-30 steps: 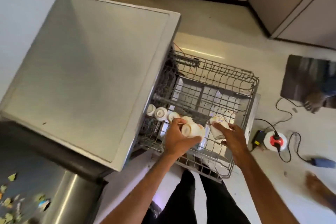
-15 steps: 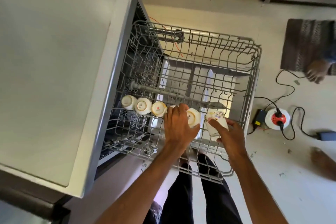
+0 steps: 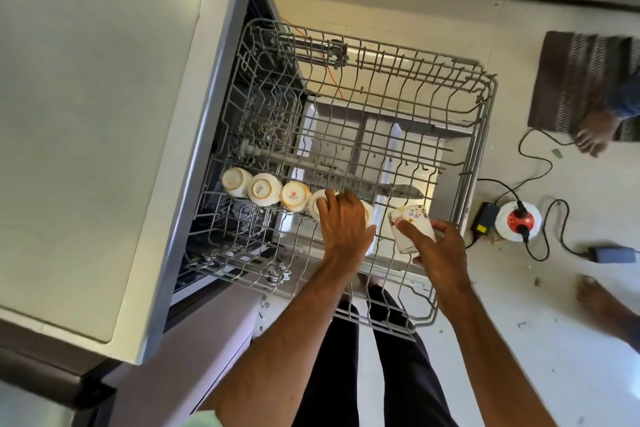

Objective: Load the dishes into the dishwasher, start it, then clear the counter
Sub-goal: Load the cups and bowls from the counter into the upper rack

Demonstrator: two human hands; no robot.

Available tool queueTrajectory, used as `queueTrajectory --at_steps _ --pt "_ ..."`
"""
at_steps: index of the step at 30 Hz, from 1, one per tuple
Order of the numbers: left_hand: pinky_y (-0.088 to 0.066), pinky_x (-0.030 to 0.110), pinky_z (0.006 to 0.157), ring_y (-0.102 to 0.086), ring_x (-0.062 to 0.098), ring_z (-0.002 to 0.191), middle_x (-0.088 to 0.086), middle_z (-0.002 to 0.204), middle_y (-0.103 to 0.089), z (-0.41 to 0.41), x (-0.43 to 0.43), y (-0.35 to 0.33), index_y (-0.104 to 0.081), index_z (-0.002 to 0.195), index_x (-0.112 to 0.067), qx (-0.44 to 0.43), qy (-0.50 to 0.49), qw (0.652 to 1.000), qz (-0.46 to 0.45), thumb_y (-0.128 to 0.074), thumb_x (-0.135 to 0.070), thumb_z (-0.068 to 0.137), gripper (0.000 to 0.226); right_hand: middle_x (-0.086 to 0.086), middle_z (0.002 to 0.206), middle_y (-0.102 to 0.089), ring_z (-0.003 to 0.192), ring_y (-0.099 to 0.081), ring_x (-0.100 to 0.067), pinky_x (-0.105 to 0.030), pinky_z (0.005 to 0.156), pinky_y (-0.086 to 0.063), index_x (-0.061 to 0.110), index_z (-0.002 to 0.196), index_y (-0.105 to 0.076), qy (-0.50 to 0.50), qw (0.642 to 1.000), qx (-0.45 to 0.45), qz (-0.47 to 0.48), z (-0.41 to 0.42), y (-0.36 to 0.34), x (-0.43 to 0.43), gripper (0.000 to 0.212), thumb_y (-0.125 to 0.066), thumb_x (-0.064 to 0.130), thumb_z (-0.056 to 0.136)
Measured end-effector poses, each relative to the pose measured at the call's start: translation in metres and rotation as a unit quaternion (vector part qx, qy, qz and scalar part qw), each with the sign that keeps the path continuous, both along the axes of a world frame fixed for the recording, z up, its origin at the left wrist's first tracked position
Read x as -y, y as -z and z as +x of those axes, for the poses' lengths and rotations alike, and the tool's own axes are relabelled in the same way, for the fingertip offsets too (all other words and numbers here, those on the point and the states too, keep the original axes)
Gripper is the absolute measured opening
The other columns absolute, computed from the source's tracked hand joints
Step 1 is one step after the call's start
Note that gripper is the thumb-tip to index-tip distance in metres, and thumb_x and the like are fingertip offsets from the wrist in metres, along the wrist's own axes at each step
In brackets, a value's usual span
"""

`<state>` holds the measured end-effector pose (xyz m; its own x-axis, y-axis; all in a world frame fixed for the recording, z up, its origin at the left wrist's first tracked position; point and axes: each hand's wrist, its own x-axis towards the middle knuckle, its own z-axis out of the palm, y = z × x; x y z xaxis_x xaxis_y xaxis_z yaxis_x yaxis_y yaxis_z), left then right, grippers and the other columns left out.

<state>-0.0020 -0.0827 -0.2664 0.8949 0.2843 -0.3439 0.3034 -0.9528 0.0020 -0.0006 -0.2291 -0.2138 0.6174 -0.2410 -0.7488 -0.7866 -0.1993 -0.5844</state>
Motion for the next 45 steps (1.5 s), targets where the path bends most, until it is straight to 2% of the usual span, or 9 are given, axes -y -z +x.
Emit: queueTrajectory --at_steps 3,6,10,15,20,28,35,42,45 --pt "-0.035 0.043 0.087 -0.052 0.029 0.108 0.008 0.093 -0.072 0.002 0.004 0.005 -0.064 0.106 -0.007 -0.010 0.009 1.000 0.005 -0.084 -0.059 0.059 0.072 0.000 0.116 -0.066 0.093 -0.068 -0.016 -0.039 0.074 -0.061 0.027 0.121 -0.054 -0.037 0.999 -0.003 -0.038 -0.003 0.005 -0.001 0.075 -0.087 0.058 0.062" --pt "-0.029 0.043 0.086 -0.051 0.028 0.103 0.007 0.089 -0.069 0.006 0.006 0.006 -0.064 0.101 -0.010 -0.017 0.027 0.999 0.028 -0.083 -0.060 0.060 0.067 0.000 0.121 -0.061 0.097 -0.065 -0.018 -0.028 0.064 -0.056 0.024 0.124 -0.053 -0.068 0.996 0.018 -0.063 -0.003 0.003 0.001 0.071 -0.088 0.050 0.068" --pt "-0.031 0.045 0.093 -0.049 0.031 0.117 0.011 0.106 -0.068 0.006 0.009 0.009 -0.061 0.114 -0.008 -0.027 0.039 0.998 0.043 -0.079 -0.064 0.066 0.076 0.004 0.116 -0.056 0.099 -0.059 -0.017 -0.021 0.063 -0.048 0.022 0.125 -0.052 -0.091 0.989 0.047 -0.104 -0.001 0.000 0.007 0.066 -0.087 0.043 0.073" --pt "-0.037 0.046 0.096 -0.049 0.030 0.120 0.009 0.115 -0.067 -0.005 0.006 0.009 -0.062 0.118 -0.010 -0.005 0.018 0.999 0.026 -0.078 -0.064 0.069 0.075 -0.001 0.113 -0.064 0.096 -0.060 -0.018 -0.031 0.076 -0.054 0.021 0.125 -0.055 -0.137 0.973 0.076 -0.169 -0.001 0.004 0.011 0.066 -0.090 0.036 0.070" --pt "-0.036 0.044 0.096 -0.049 0.027 0.119 0.007 0.124 -0.065 -0.017 0.001 0.012 -0.057 0.130 -0.012 0.006 0.015 1.000 -0.014 -0.076 -0.052 0.079 0.067 -0.008 0.119 -0.067 0.107 -0.065 -0.028 -0.037 0.082 -0.058 0.016 0.125 -0.058 -0.198 0.952 0.106 -0.210 -0.005 0.010 0.006 0.067 -0.090 0.032 0.069" --pt "-0.039 0.041 0.095 -0.048 0.024 0.118 0.004 0.129 -0.059 -0.020 -0.004 0.010 -0.057 0.130 -0.015 0.019 0.011 0.999 -0.030 -0.078 -0.050 0.078 0.066 -0.016 0.127 -0.056 0.112 -0.060 -0.030 -0.037 0.084 -0.055 0.011 0.131 -0.057 -0.254 0.942 0.067 -0.209 0.002 0.031 -0.011 0.071 -0.089 0.030 0.070" --pt "-0.040 0.039 0.095 -0.049 0.023 0.119 0.003 0.130 -0.060 -0.025 -0.009 0.012 -0.056 0.131 -0.018 0.035 0.001 0.998 -0.051 -0.079 -0.044 0.078 0.064 -0.012 0.116 -0.062 0.101 -0.063 -0.029 -0.033 0.069 -0.051 0.008 0.123 -0.054 -0.269 0.930 0.041 -0.247 0.013 0.041 -0.021 0.071 -0.085 0.046 0.073" --pt "-0.042 0.039 0.096 -0.048 0.024 0.120 0.004 0.131 -0.059 -0.025 -0.010 0.013 -0.056 0.132 -0.016 0.031 0.009 0.998 -0.049 -0.079 -0.044 0.078 0.065 -0.016 0.133 -0.050 0.117 -0.057 -0.033 -0.041 0.088 -0.052 0.002 0.139 -0.039 -0.316 0.908 -0.003 -0.276 0.011 0.051 -0.032 0.090 -0.083 0.049 0.076" --pt "-0.043 0.040 0.097 -0.047 0.024 0.121 0.004 0.132 -0.058 -0.024 -0.011 0.013 -0.055 0.133 -0.016 0.026 0.009 0.998 -0.051 -0.078 -0.045 0.079 0.065 -0.019 0.134 -0.047 0.118 -0.057 -0.035 -0.040 0.088 -0.052 0.001 0.139 -0.037 -0.312 0.903 -0.001 -0.294 0.012 0.053 -0.035 0.091 -0.082 0.048 0.076"
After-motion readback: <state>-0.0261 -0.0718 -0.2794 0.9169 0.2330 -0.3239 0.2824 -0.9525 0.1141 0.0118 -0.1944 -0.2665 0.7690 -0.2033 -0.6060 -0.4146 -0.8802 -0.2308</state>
